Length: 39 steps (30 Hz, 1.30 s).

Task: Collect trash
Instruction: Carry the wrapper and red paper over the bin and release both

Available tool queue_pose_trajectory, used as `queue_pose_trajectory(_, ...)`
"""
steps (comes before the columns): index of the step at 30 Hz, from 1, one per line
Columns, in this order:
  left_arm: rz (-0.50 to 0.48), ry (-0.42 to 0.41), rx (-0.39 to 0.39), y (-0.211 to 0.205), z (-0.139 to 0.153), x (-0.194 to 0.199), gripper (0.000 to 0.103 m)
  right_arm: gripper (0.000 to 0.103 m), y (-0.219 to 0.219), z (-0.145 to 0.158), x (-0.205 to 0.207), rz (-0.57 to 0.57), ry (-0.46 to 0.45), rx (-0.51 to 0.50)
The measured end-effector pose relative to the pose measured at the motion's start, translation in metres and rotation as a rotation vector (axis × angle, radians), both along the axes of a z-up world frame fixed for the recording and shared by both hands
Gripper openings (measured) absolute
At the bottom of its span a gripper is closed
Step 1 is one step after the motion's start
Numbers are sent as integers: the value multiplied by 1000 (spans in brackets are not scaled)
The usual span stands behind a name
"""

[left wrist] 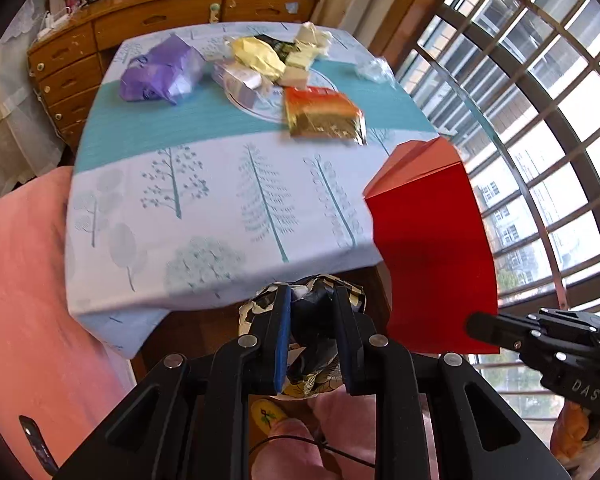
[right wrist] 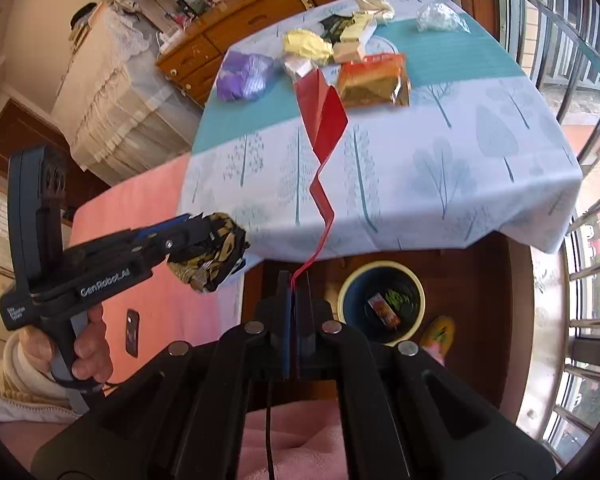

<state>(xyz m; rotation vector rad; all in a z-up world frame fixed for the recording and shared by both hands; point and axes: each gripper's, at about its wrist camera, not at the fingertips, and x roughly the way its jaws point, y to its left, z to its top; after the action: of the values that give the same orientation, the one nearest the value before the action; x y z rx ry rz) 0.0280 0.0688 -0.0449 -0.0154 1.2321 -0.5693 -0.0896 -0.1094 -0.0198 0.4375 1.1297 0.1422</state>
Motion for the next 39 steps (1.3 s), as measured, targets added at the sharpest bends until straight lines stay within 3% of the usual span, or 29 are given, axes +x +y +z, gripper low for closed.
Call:
queue_pose_trajectory(6,-19,49,22,-15,-33,-17,19,0,10,-25,-26,10,86,-31)
queue_pose_trajectory(12,-11,112,85,-28,-97,-32,19,0,12,-87,-32,13,194,-8)
queue_pose_trajectory(15,6,135,104,-31,-132,-37,19,0,15,-134,-39,9,258,15)
queue_pose_trajectory(21,60,176,155,-40,-230,-36,20,0,17,-247,-37,2,360,22)
queue_pose_trajectory(29,93,167,167,-59,-351,-19,21,0,4,-374,2,-44,402,36)
queue_pose_trajectory(32,89,165,185,-64,-380,-14,27,0,-7,-409,15,-60,402,48)
queue_pose_trajectory(36,96,156,203,-67,-406,-3,57,0,-18,-439,24,-94,414,56)
queue_pose_trajectory(37,97,165,199,-67,-410,0,68,3,-18,-442,26,-92,420,47)
queue_pose_trajectory(38,99,170,199,-66,-413,1,71,7,-20,-445,27,-89,422,36)
queue_pose_trajectory(39,104,172,199,-64,-415,1,73,22,-21,-447,28,-90,420,31)
